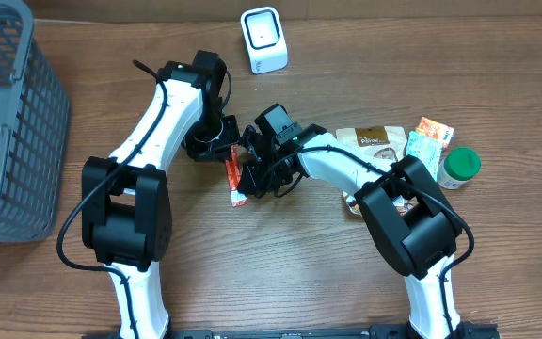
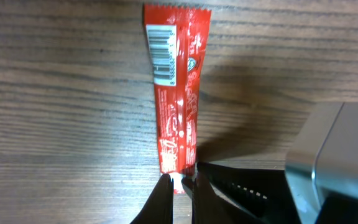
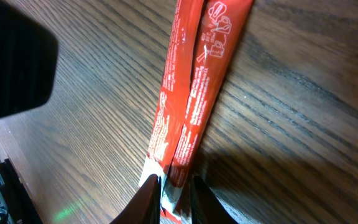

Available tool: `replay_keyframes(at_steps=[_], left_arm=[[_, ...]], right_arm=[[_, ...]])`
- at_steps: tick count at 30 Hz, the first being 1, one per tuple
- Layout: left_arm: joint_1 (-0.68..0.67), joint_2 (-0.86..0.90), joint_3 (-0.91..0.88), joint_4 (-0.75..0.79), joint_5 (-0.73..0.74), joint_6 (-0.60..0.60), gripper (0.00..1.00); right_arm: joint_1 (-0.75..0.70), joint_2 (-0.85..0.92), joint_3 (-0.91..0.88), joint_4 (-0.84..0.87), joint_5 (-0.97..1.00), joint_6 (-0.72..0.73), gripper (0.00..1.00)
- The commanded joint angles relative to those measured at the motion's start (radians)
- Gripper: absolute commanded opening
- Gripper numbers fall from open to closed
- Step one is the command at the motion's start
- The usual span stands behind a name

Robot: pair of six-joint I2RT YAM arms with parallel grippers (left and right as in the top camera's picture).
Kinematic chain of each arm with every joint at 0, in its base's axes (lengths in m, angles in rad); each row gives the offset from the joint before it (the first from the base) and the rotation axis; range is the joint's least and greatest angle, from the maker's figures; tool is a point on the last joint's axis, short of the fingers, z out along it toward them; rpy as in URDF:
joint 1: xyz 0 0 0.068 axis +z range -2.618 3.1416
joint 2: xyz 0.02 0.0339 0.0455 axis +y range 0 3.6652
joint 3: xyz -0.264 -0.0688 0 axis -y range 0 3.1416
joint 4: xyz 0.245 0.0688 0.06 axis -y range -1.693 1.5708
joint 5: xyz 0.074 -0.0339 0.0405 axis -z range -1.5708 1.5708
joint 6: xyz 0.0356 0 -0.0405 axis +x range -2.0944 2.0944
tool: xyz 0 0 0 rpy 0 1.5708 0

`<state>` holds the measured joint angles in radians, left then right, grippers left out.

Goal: Scan the item barcode

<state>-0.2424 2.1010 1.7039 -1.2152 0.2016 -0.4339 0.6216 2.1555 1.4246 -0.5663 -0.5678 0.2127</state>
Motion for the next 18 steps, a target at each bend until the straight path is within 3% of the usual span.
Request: replay_keyframes(at_steps=[1, 3, 5, 9, 14, 18], left_arm=[[-0.005, 0.008, 0.020, 0.021, -0.011, 0.006, 0.05], [-0.006, 0.008, 0.019, 0.032, -0.021, -0.011, 0.15], [-0.009, 0.008, 0.019, 0.045, -0.042, -0.017, 0.34], [-0.019, 0.009, 0.019, 0.068, -0.085, -0.047, 0.53], [-0.025, 0.009, 0.019, 0.080, -0.144, -0.093, 0.56], [-0.028, 0.019, 0.019, 0.093, -0.147, -0.115, 0.50]], right_arm=[[-0.006, 0.007, -0.009, 0.009, 0.006, 0.000, 0.18], [-0.007, 0.007, -0.010, 0.007, 0.008, 0.006, 0.19], [-0.013, 0.007, -0.009, 0.005, 0.035, 0.059, 0.21], [-0.041, 0.007, -0.009, 0.003, 0.044, 0.097, 0.22], [-0.082, 0.007, -0.010, -0.026, 0.044, 0.099, 0.23], [-0.116, 0.007, -0.009, -0.051, 0.043, 0.103, 0.25]])
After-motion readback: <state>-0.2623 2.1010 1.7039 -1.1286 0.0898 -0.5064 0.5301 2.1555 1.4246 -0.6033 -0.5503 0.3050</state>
